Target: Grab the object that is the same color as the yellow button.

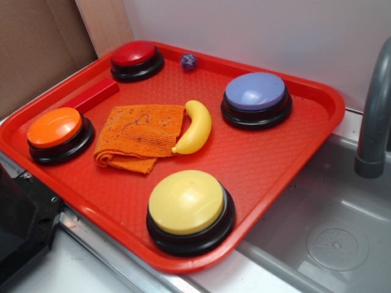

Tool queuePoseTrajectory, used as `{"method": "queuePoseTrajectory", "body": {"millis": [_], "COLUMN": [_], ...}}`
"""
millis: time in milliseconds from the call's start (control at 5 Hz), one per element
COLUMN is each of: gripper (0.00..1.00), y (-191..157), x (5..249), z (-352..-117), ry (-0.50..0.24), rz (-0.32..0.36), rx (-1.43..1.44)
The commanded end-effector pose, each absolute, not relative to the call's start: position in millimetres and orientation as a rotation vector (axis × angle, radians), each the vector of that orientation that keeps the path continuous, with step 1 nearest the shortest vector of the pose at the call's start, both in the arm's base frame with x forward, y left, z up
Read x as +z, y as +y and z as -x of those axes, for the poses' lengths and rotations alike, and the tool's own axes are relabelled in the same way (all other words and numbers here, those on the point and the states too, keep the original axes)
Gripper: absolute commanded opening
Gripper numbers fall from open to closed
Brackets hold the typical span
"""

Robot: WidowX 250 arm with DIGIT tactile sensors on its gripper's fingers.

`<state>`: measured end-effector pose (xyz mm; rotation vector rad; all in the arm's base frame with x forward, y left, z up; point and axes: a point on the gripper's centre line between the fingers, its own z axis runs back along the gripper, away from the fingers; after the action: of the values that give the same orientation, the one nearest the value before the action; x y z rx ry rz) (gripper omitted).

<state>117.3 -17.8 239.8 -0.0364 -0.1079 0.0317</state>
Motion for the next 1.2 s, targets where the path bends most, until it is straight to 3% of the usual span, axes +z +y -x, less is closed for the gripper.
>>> {"method": "queuePoseTrajectory", "body": {"millis": [0, 400, 800, 1000], "gripper": [1.0, 1.0, 1.0, 1.0], "y": [-17.8, -18.6, -20.6, -47.3], "x": [239.8, 206.9, 148.5, 113.0], "z": [-117.3, -144.4, -194.0, -218.2], "ry": [-0.108, -0.143, -0.209, -0.23], "rz": [0.036, 0.071, 0.117, 0.148], "rx": [0.032, 0.308, 0.567, 0.562]}}
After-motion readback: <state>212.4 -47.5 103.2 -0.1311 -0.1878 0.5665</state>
